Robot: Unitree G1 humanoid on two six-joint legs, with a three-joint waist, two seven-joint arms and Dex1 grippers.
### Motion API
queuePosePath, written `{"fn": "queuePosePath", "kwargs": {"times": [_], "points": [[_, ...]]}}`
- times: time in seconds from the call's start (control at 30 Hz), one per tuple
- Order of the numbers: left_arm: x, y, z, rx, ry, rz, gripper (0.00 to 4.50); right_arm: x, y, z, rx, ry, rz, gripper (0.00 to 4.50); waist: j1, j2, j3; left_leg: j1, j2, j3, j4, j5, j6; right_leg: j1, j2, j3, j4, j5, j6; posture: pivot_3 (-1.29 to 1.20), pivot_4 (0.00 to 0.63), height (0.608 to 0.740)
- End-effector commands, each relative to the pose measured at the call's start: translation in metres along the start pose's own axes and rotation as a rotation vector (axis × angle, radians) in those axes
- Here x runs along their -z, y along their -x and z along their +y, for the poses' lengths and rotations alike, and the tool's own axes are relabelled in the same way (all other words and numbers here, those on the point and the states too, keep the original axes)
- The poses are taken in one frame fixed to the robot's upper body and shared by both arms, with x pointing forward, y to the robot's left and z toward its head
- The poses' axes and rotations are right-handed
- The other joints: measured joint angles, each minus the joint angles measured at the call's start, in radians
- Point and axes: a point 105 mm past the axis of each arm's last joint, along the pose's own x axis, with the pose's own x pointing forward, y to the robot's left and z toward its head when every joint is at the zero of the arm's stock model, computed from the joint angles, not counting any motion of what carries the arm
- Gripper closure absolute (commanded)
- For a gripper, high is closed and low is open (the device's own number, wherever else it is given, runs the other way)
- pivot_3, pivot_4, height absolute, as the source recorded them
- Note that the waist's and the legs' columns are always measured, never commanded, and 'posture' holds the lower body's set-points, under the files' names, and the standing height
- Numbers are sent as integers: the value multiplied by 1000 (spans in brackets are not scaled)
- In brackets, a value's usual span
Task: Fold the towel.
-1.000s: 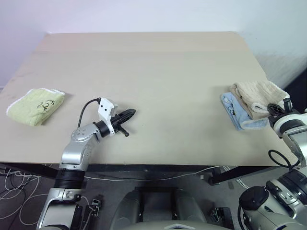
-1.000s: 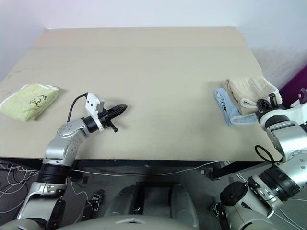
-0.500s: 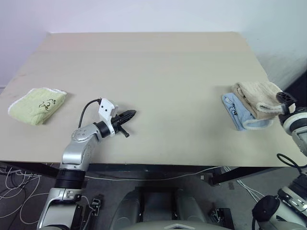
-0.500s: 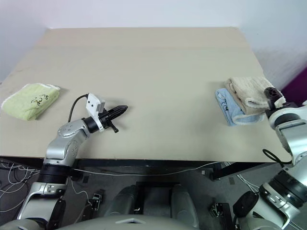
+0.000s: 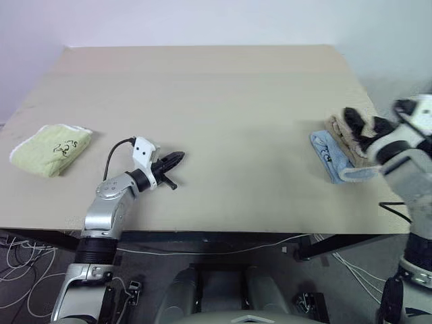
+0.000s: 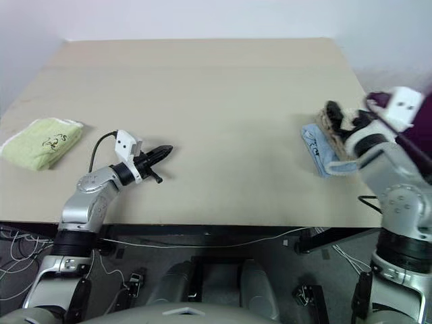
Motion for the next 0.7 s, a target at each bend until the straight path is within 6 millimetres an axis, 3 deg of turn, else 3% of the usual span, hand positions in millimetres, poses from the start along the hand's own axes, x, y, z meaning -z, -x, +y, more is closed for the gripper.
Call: {"fn": "queuePosePath", "kwargs": {"times": [0.03, 0.13, 0.37, 0.7], "points": [[-15, 13, 9, -45, -44, -46, 4500, 14, -9, 44, -201, 151, 1, 58, 2, 0, 0, 0, 0, 0, 0, 0, 0, 0, 0, 0, 0, 0, 0, 0, 150, 740], [-14, 25, 11, -76, -51, -33, 4500, 31, -14, 60, -285, 209, 28, 58, 6, 0, 0, 0, -1, -1, 0, 0, 0, 0, -1, -1, 0, 0, 0, 0, 150, 740], [-7, 47, 20, -149, -66, 9, 4500, 48, -21, 80, -393, 267, 37, 58, 6, -1, 0, 0, -1, -2, 0, 0, 0, 0, -2, -1, -1, 0, 0, 0, 150, 740], [-5, 48, 18, -152, -46, 15, 4500, 62, -18, 89, -426, 260, 51, 58, 6, -1, 0, 0, -1, -2, 0, 0, 0, 0, -2, -1, -1, 0, 0, 0, 150, 740]]}}
